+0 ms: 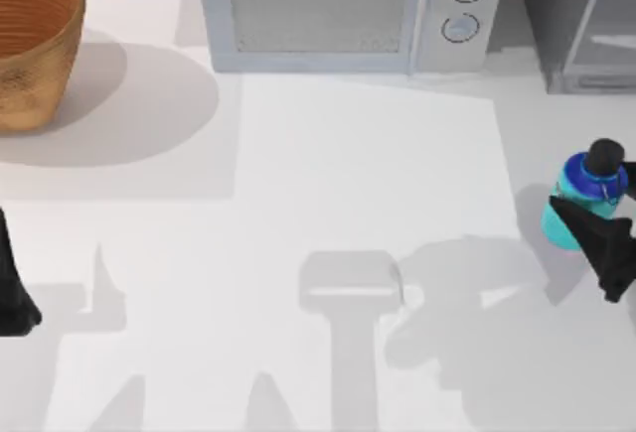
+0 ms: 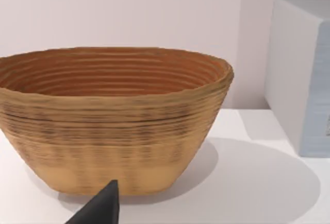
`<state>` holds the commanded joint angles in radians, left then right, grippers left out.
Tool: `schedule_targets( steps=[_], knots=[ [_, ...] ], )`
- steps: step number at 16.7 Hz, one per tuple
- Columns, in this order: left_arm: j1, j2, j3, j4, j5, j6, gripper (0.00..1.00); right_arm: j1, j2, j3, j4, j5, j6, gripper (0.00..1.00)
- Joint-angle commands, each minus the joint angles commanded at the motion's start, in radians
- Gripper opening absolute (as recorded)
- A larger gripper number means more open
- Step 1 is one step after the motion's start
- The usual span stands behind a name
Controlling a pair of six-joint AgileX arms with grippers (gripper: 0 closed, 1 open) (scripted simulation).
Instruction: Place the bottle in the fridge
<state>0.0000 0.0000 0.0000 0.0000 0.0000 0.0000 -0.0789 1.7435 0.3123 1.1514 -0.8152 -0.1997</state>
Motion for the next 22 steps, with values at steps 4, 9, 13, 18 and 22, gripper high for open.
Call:
schedule_targets(
  steps=[4,9,13,18,22],
  knots=[
    [0.0,0.0,0.0,0.0,0.0,0.0,1.0,0.004,0.004,0.004,0.001,0.002,0.003,0.01],
    [0.0,0.0,0.0,0.0,0.0,0.0,1.0,0.018,-0.133,-0.031,-0.109,0.065,0.027,0.01],
    [0.0,0.0,0.0,0.0,0.0,0.0,1.0,0.023,-0.385,-0.095,-0.293,0.187,0.063,0.01],
    [0.0,0.0,0.0,0.0,0.0,0.0,1.0,0.034,-0.786,-0.173,-0.57,0.391,0.119,0.01],
    [0.0,0.0,0.0,0.0,0.0,0.0,1.0,0.047,-1.222,-0.234,-0.807,0.566,0.168,0.01]
  ],
)
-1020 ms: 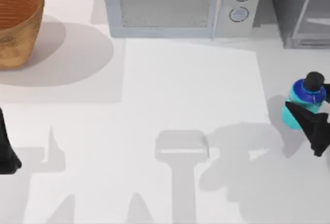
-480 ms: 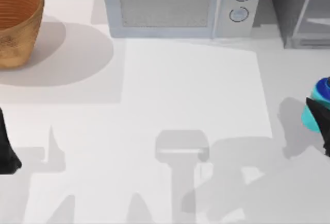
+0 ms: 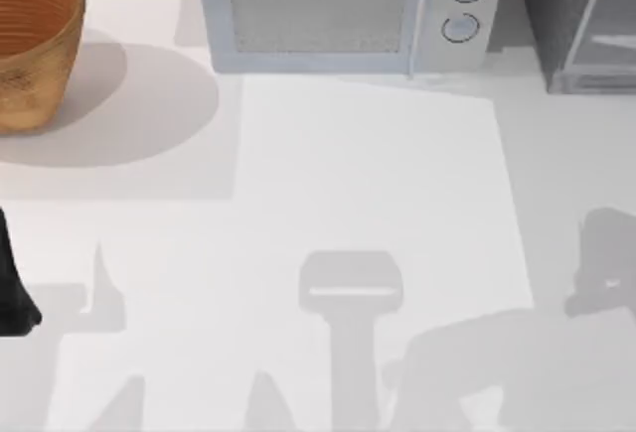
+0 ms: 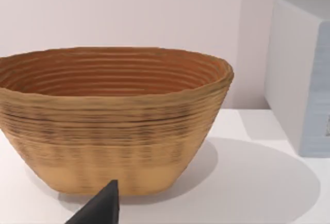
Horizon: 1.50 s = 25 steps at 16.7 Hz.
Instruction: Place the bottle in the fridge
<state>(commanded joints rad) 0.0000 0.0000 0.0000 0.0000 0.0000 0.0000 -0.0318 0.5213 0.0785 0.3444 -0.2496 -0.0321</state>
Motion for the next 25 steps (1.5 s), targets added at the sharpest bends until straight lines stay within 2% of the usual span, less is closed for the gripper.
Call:
schedule_targets(
  steps=[4,7,15,20,25],
  knots=[
    [0.0,0.0,0.0,0.0,0.0,0.0,1.0,0.016,-0.334,-0.049,-0.206,0.151,0.032,0.01],
    [0.0,0.0,0.0,0.0,0.0,0.0,1.0,0.027,-0.475,-0.07,-0.307,0.224,0.035,0.01],
    [0.0,0.0,0.0,0.0,0.0,0.0,1.0,0.03,-0.517,-0.077,-0.343,0.248,0.034,0.01],
    [0.0,0.0,0.0,0.0,0.0,0.0,1.0,0.008,-0.361,0.025,-0.227,0.216,0.039,0.01],
    [0.0,0.0,0.0,0.0,0.0,0.0,1.0,-0.056,0.057,0.234,0.014,0.165,0.045,0.01]
  ],
)
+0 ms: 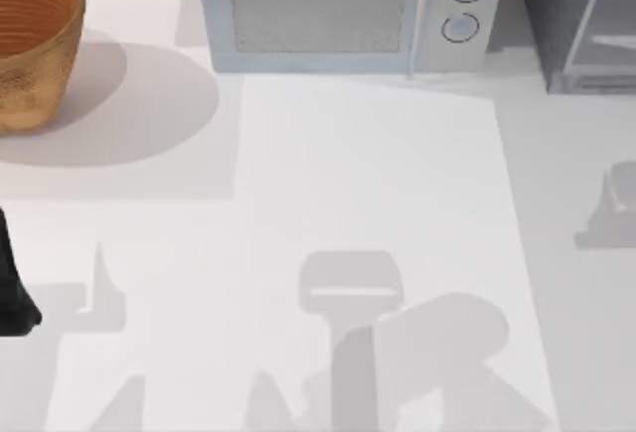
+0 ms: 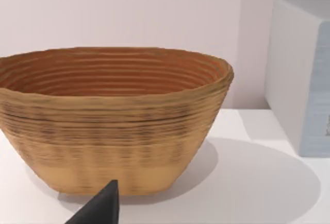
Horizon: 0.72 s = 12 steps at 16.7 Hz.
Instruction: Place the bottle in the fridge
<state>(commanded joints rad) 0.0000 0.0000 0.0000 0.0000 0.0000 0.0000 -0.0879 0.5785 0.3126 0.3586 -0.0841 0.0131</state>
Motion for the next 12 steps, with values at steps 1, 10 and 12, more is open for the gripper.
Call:
schedule_targets(
  steps=[1,10,12],
  knots=[
    [0.0,0.0,0.0,0.0,0.0,0.0,1.0,-0.016,0.11,0.048,0.056,-0.011,0.001,0.01],
    [0.0,0.0,0.0,0.0,0.0,0.0,1.0,-0.143,1.135,0.478,0.55,-0.118,0.003,0.01],
    [0.0,0.0,0.0,0.0,0.0,0.0,1.0,-0.162,1.297,0.552,0.635,-0.139,0.003,0.01]
  ],
)
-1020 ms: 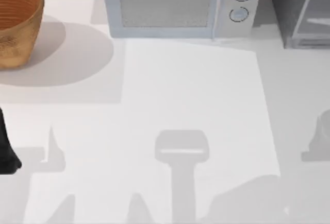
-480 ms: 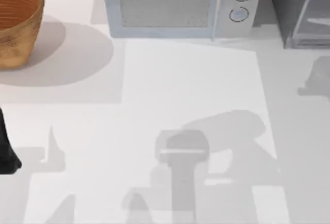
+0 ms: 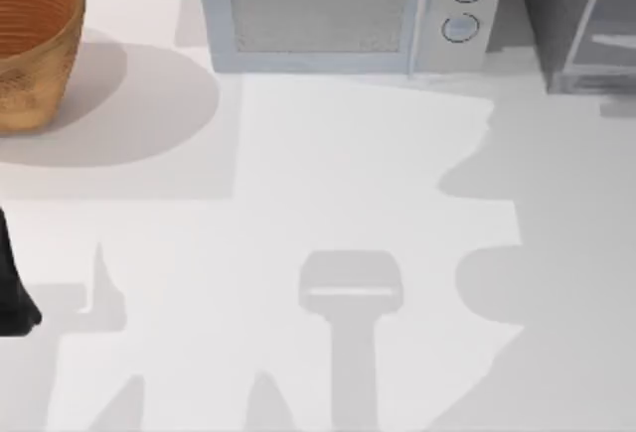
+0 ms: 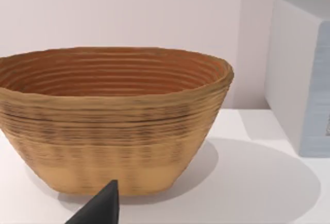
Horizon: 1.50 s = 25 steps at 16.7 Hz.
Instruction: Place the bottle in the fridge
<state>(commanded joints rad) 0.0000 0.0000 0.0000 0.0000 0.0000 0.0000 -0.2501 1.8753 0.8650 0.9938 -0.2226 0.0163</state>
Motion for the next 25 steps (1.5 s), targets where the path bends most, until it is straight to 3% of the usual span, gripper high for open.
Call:
schedule_targets(
  steps=[5,12,25],
  knots=[
    [0.0,0.0,0.0,0.0,0.0,0.0,1.0,-0.028,0.22,0.111,0.127,-0.031,-0.001,0.01],
    [0.0,0.0,0.0,0.0,0.0,0.0,1.0,-0.023,0.235,0.115,0.131,-0.033,0.0,0.01],
    [0.0,0.0,0.0,0.0,0.0,0.0,1.0,0.022,0.495,0.615,-0.105,0.02,0.0,0.01]
  ],
)
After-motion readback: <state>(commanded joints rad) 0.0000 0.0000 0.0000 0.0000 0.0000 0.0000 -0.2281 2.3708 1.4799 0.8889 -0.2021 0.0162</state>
